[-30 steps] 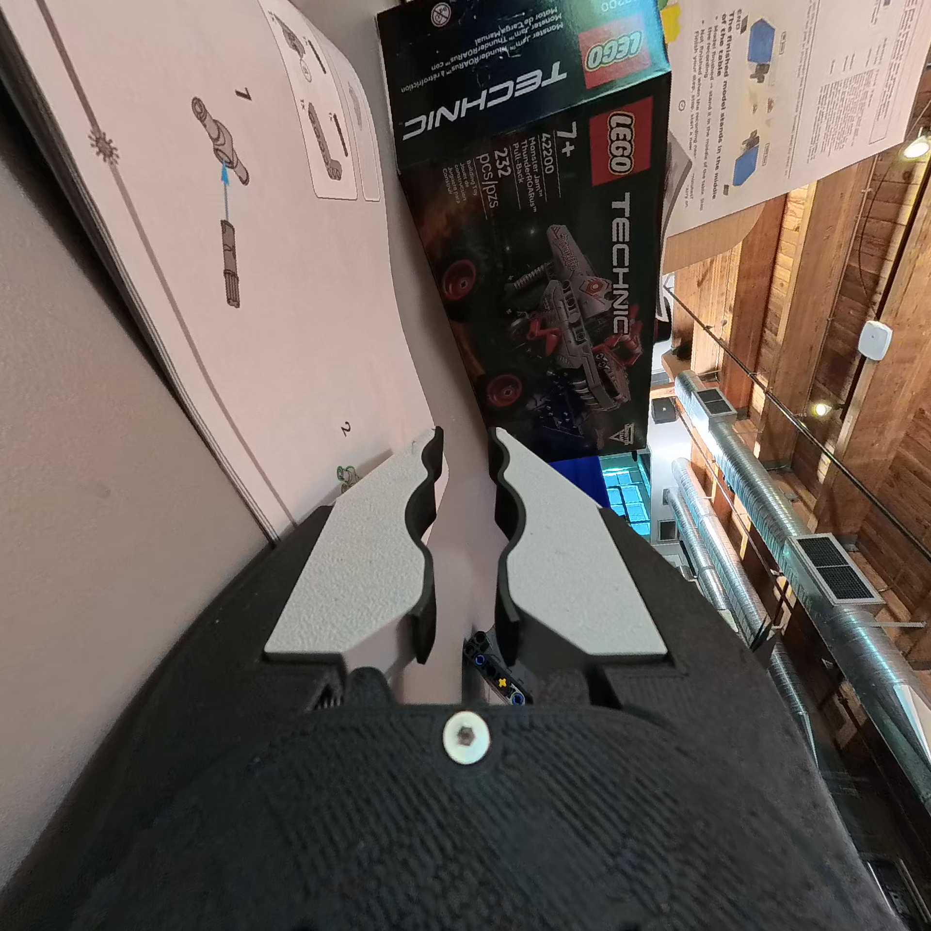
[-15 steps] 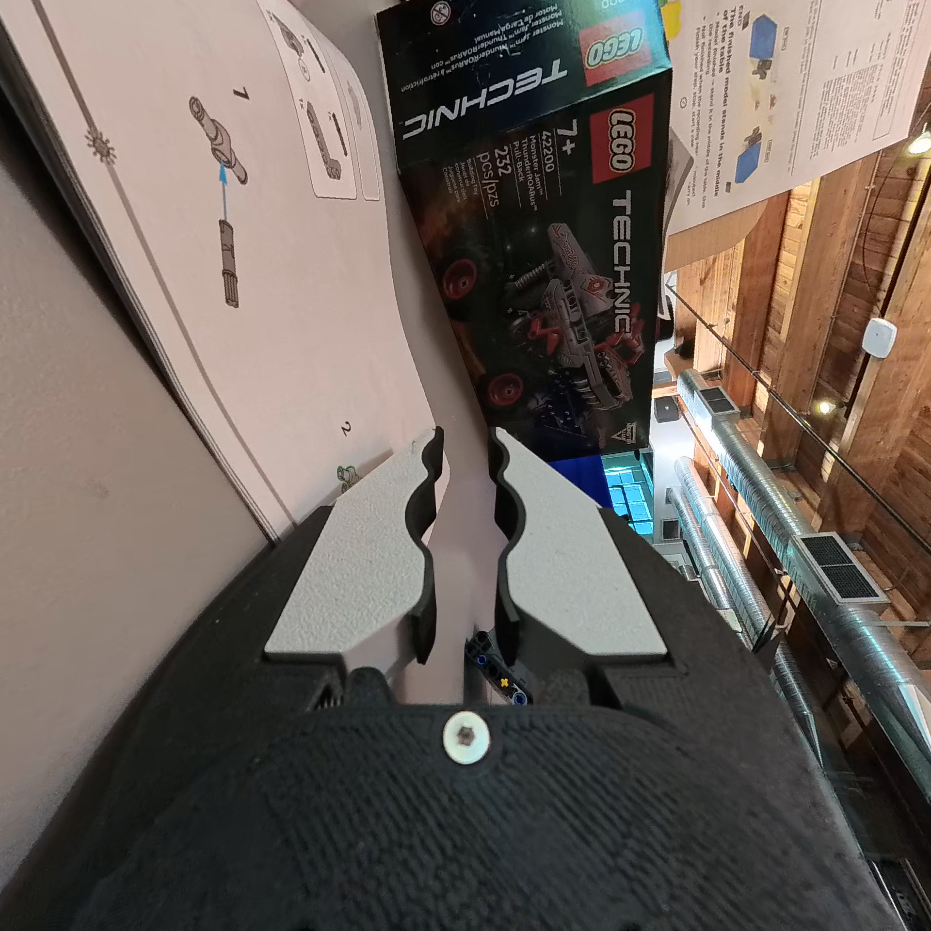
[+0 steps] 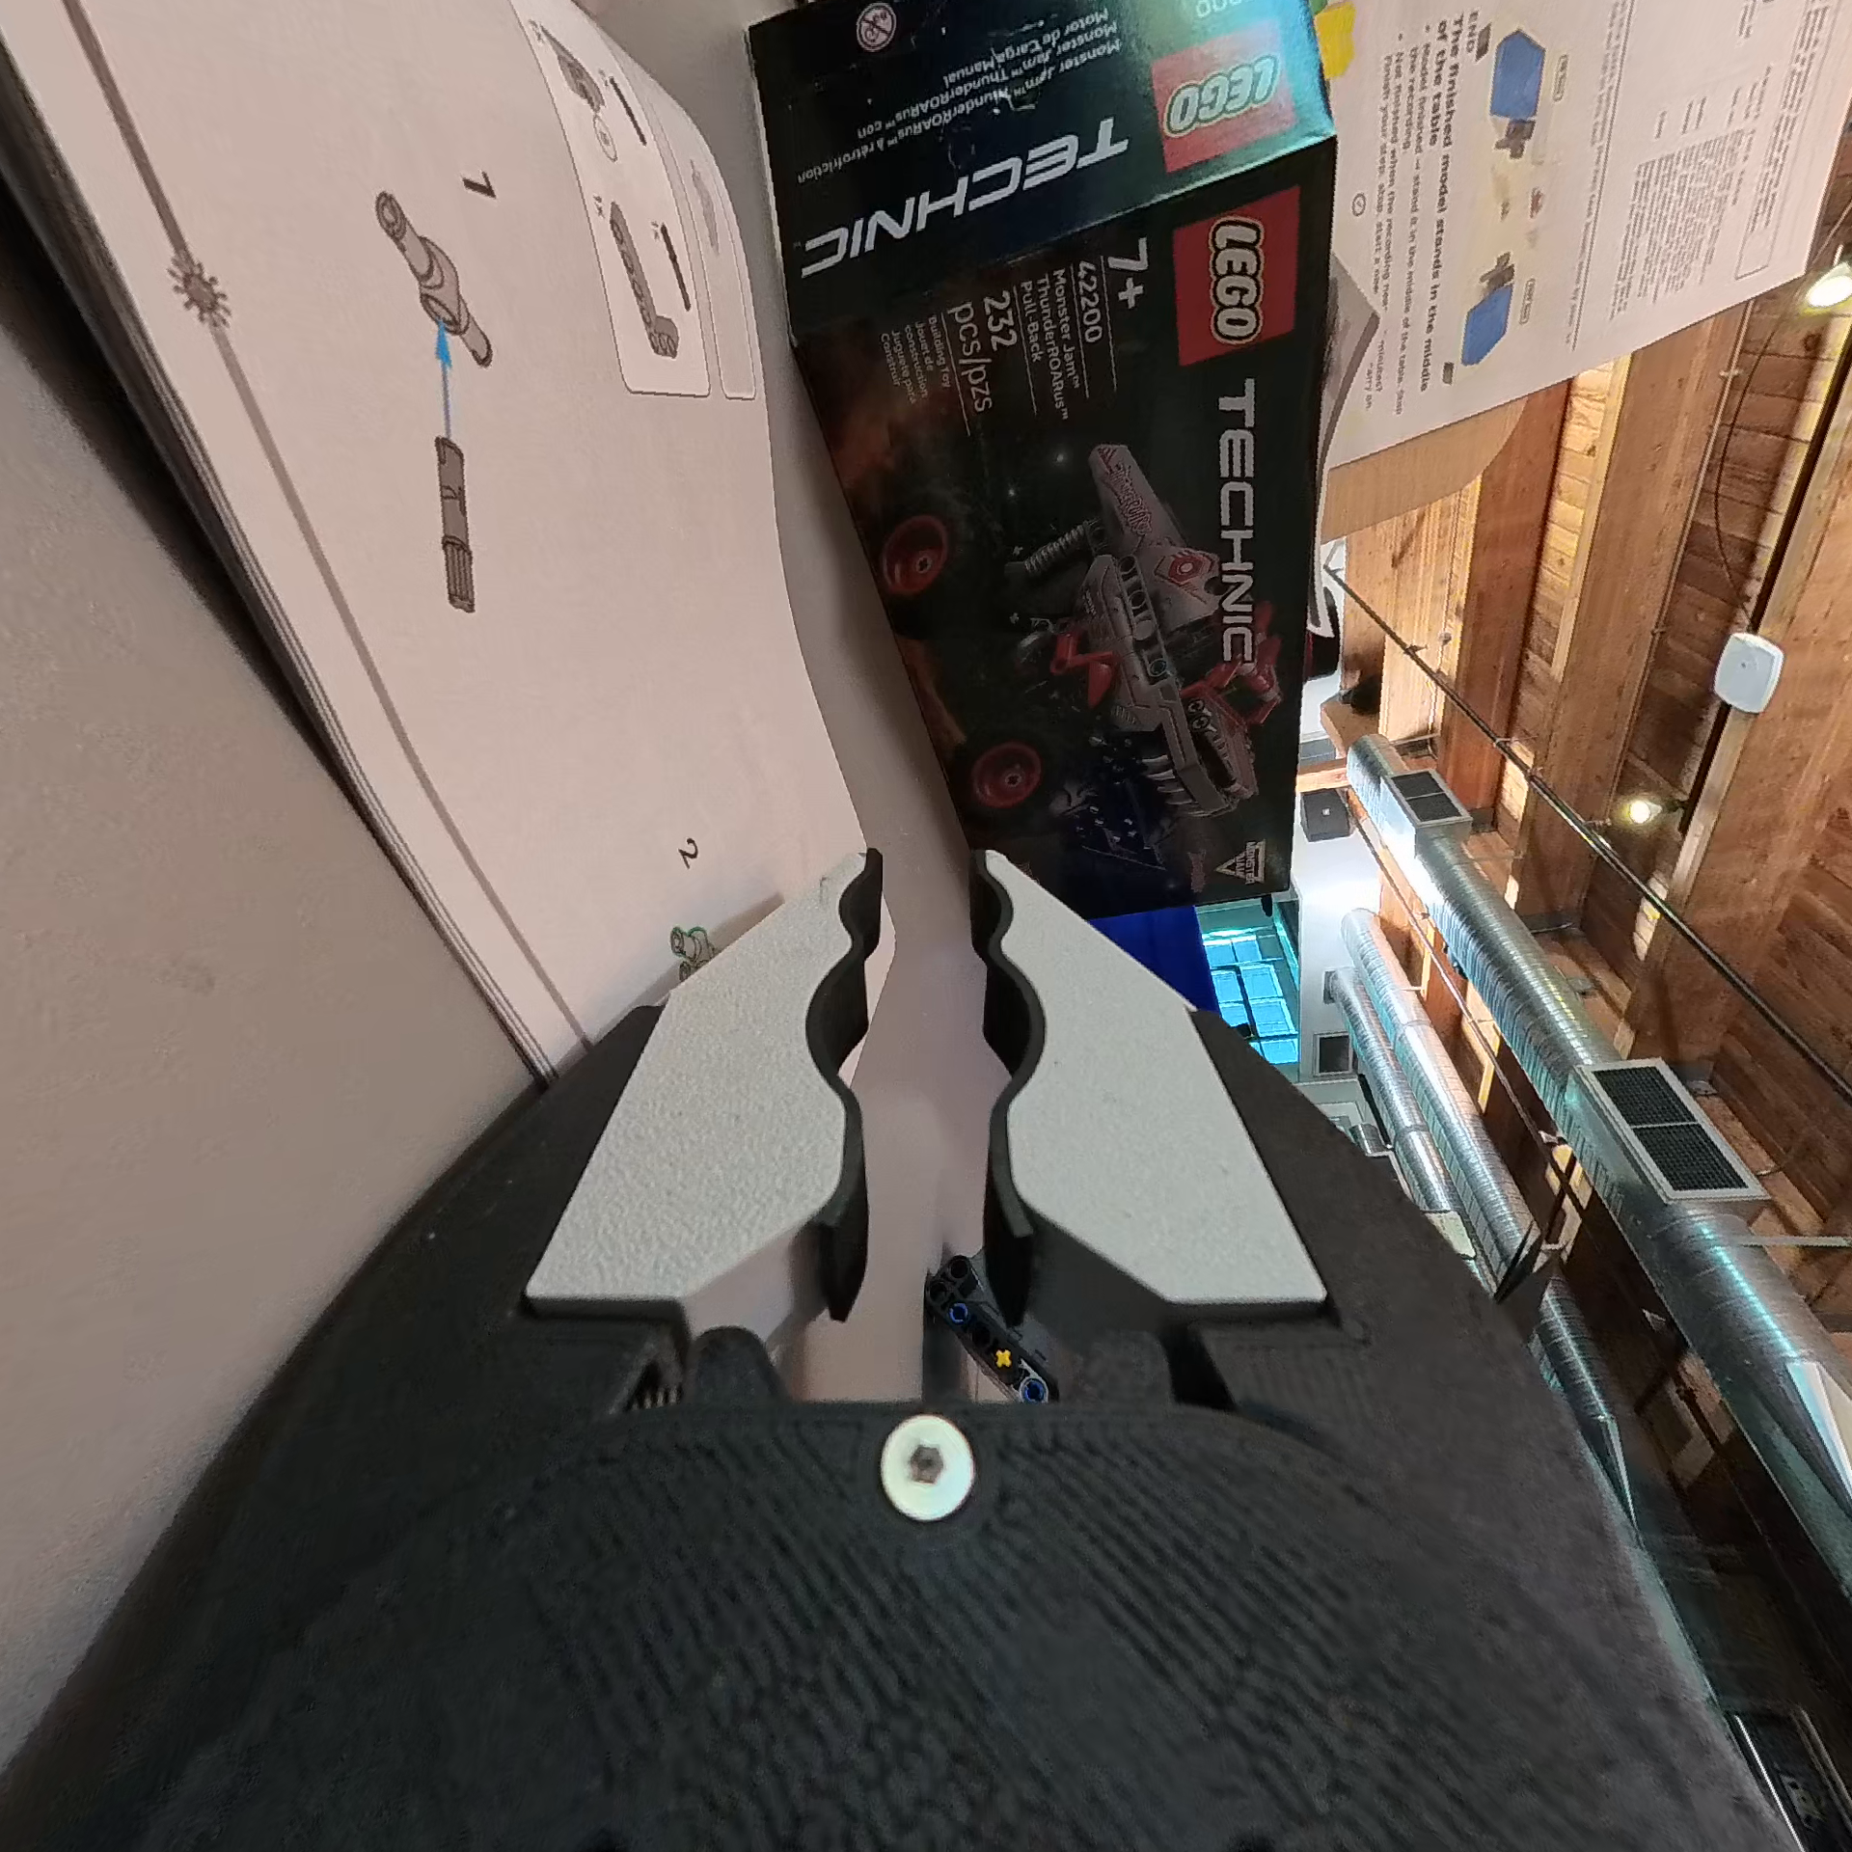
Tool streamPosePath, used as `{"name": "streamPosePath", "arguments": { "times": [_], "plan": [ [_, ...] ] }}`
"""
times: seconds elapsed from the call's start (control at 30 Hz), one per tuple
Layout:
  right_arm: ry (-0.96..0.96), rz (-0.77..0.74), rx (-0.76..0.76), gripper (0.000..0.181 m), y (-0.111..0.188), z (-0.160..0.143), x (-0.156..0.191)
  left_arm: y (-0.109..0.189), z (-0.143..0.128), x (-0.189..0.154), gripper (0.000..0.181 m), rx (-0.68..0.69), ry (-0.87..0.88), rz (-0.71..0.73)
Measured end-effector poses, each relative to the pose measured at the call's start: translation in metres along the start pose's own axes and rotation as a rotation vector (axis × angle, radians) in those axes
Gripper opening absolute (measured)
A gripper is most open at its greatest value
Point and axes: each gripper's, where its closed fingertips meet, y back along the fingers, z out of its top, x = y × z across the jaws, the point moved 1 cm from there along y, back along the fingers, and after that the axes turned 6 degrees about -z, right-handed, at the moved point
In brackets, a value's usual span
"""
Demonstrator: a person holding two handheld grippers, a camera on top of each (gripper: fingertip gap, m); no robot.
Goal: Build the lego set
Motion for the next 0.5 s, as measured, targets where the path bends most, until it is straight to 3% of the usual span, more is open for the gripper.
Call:
{"name": "streamPosePath", "arguments": {
  "times": [0.03,0.5],
  "plan": [
    [0.001,-0.001,0.0,0.016,0.0,0.0,0.0,-0.0001,0.0007,0.0002,0.015,-0.002,-0.009,0.003],
    [0.009,-0.009,-0.004,0.016,0.0003,0.0007,-0.0009,-0.0042,-0.0043,-0.0051,0.022,0.012,0.053,-0.06]
  ]
}}
